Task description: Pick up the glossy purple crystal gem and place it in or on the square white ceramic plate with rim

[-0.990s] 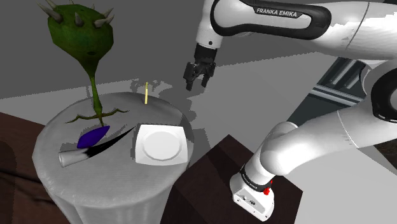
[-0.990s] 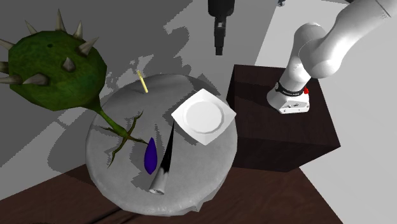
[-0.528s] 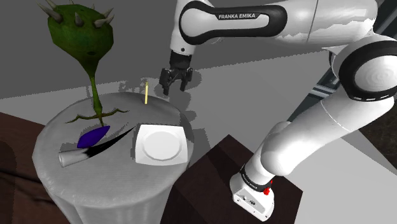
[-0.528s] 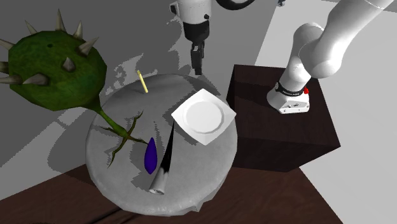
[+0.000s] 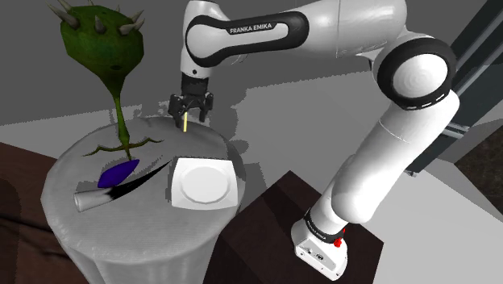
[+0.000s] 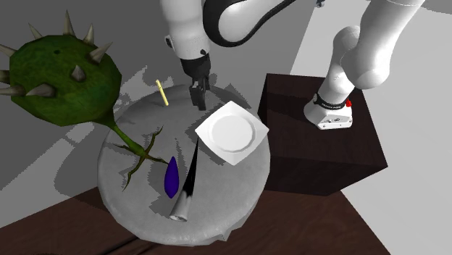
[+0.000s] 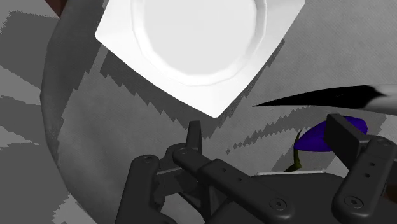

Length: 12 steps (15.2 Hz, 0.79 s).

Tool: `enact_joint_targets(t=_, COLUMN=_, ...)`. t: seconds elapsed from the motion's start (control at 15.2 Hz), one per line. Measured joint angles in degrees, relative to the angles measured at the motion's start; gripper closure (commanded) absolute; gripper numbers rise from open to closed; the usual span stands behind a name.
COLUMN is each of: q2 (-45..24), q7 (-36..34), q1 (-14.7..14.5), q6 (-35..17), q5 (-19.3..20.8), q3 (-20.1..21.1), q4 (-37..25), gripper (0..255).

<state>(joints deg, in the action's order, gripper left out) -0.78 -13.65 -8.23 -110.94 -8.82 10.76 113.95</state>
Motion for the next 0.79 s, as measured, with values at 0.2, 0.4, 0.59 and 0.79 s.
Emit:
enact_joint_targets(t=0.2, q2=-7.2, q7=-1.4, q1=-1.0, q6=-0.7, q5=0.9, q3=0.8, q4=-6.5, gripper=0)
enact_joint_targets(t=0.4, q2=-13.2, q7=-2.9, q1=-2.3, q6=-1.1, q5=1.7, q3=1.4, q4=-12.0, gripper=0)
enact_joint_targets(t=0.59, q2=-20.2, q7=-4.1, q1=-3.6, q6=-1.2, q5=2.7, q3=1.7, q4=-18.8, gripper=0)
enact_joint_targets(t=0.79, q2=-28.0, q7=-5.5, q1=-5.4, q6=0.3, q5=3.9, q3=1.9, q4=-28.1, gripper=0)
